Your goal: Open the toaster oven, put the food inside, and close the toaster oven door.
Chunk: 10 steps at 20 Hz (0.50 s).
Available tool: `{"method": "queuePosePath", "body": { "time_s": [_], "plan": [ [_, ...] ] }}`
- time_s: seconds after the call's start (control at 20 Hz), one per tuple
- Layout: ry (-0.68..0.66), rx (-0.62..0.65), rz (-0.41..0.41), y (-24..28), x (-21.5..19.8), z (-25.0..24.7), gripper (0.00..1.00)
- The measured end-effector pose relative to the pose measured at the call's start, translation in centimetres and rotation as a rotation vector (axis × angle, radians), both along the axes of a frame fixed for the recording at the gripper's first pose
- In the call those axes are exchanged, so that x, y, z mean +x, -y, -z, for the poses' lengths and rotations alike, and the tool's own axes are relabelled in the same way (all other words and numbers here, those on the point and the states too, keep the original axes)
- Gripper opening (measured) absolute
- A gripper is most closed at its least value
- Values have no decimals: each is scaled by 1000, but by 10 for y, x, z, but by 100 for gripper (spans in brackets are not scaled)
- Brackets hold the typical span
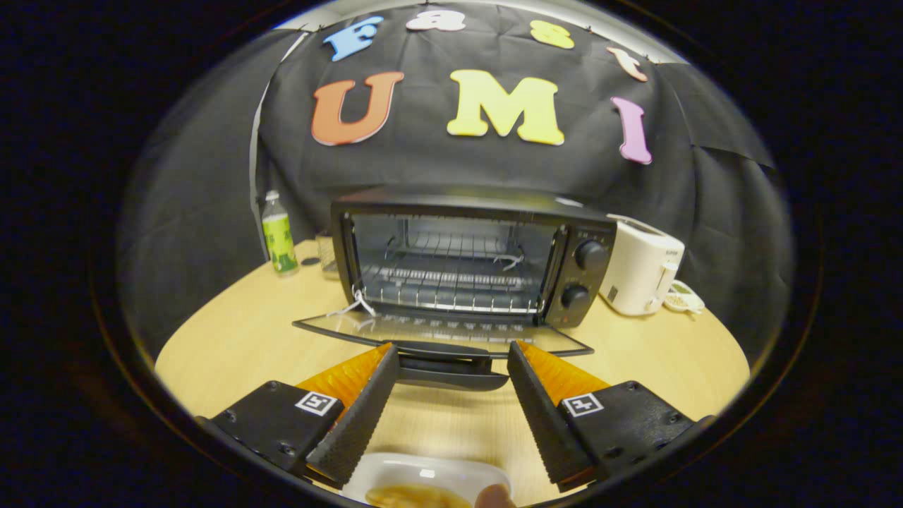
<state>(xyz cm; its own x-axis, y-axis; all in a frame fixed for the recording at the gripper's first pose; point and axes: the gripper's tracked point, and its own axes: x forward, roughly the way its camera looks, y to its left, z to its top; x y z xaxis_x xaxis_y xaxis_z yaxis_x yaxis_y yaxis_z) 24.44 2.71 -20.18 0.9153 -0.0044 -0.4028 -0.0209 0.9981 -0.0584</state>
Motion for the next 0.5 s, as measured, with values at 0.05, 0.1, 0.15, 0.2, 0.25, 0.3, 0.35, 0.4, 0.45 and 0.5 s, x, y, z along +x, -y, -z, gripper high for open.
{"method": "queuePosePath", "body": {
  "time_s": [0.05, 0.1, 0.15, 0.2, 0.25, 0.3, 0.35, 0.4, 0.45, 0.5],
  "plan": [
    [-57, 3, -23, 1, -6, 12, 100],
    [-71, 20, -17, 4, -7, 15, 100],
    [-64, 32, -5, 11, -7, 13, 100],
    [-54, 35, -6, 13, -10, 10, 100],
    [-51, 34, -7, 15, -12, 8, 100],
    [-48, 41, -10, 15, -16, 7, 100],
    [-37, 51, -12, 15, -22, 3, 100],
    [-21, 57, -13, 16, -27, -2, 100],
    [-1, 60, -17, 15, -33, -8, 100],
    [14, 60, -23, 14, -40, -12, 100]
  ]
}}
